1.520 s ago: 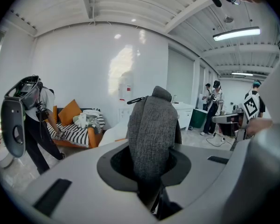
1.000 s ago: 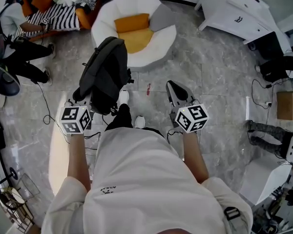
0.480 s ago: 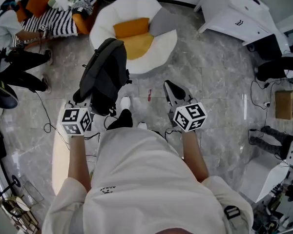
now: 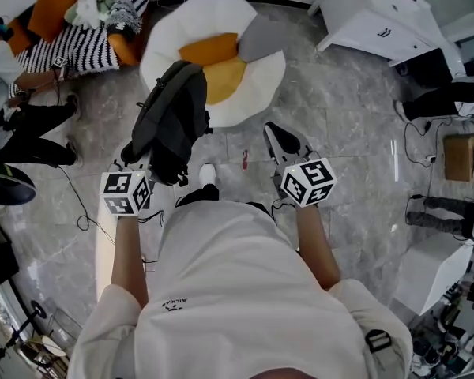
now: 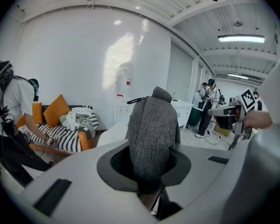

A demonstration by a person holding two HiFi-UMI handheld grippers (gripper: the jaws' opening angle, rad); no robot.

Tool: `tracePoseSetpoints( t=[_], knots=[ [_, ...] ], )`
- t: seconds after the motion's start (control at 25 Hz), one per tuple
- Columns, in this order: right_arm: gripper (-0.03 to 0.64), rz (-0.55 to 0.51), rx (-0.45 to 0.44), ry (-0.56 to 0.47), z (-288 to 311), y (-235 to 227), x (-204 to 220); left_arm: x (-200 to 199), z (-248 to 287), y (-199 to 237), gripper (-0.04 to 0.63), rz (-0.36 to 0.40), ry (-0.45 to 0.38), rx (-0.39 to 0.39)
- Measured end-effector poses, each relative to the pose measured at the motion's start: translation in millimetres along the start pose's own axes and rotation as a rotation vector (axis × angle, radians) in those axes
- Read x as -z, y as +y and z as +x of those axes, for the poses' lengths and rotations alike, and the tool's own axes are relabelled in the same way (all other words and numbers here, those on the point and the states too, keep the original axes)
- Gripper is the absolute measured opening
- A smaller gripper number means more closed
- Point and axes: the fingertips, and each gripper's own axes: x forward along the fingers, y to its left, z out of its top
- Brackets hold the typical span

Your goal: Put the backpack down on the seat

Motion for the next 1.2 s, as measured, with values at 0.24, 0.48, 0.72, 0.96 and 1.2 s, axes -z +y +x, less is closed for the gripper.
tracePoseSetpoints(
  t=[0.24,0.48,0.72,0.96,1.2],
  knots=[
    [0.025,0.000,0.035,-0.002,29.3,-3.2,-12.2,-18.0,26.7,23.6,0.074,0.013,0.005,0.042],
    [0.025,-0.002,0.074,-0.004,36.1,-8.0,-19.1,-25.7,40.2,33.9,0.074,0.036,0.007,0.069],
    [0.025,0.002,0.096,0.013,41.5,-14.8,-21.7,-27.0,51.7,45.7,0.074,0.032,0.023,0.072],
    [0.026,0.000,0.099,0.031,49.7,-21.3,-23.1,-24.0,64.7,50.0,0.074,0.026,0.039,0.076],
    [0.025,0.003,0.076,0.034,62.5,-38.7,-30.2,-29.8,81.3,41.8,0.074,0.021,0.053,0.076]
  ],
)
